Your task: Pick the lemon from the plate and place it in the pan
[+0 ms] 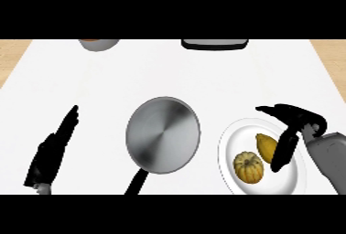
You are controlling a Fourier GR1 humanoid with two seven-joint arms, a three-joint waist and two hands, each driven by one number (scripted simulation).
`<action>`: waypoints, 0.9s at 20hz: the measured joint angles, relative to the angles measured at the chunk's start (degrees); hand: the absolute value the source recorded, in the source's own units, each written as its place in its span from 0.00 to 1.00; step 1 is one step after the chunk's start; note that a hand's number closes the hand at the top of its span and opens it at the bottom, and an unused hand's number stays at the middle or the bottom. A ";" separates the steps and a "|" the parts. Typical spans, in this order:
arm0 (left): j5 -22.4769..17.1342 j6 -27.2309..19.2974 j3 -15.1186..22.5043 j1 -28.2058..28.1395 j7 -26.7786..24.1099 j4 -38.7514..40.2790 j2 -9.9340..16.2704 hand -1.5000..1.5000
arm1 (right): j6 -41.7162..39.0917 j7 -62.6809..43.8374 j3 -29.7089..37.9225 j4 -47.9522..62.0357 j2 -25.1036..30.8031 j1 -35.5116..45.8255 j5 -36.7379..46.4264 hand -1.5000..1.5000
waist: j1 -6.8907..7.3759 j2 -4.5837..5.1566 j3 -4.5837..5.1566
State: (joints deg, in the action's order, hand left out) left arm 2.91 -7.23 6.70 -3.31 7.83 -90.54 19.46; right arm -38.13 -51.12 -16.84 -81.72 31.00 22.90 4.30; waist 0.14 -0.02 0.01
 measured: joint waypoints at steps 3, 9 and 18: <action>0.17 0.73 -0.77 -0.14 -0.35 -0.07 -0.17 0.50 | -0.73 0.33 0.04 1.28 -0.55 -0.06 1.25 0.00 | 0.08 0.00 0.01; 1.55 1.40 -1.71 -1.37 -0.04 -1.54 -1.32 0.50 | -1.55 0.85 0.76 1.54 -2.45 -1.95 4.46 0.00 | 0.03 -0.01 -0.01; 3.14 3.44 -3.32 -1.82 0.10 -2.10 -2.81 0.50 | -2.41 2.97 1.42 3.63 -5.96 -4.35 11.41 0.00 | 0.07 0.00 0.00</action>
State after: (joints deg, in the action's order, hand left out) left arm 6.05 -3.79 3.39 -5.13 7.94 -92.65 16.65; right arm -40.53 -48.15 -15.42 -78.10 25.03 18.55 15.71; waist 0.21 -0.02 0.01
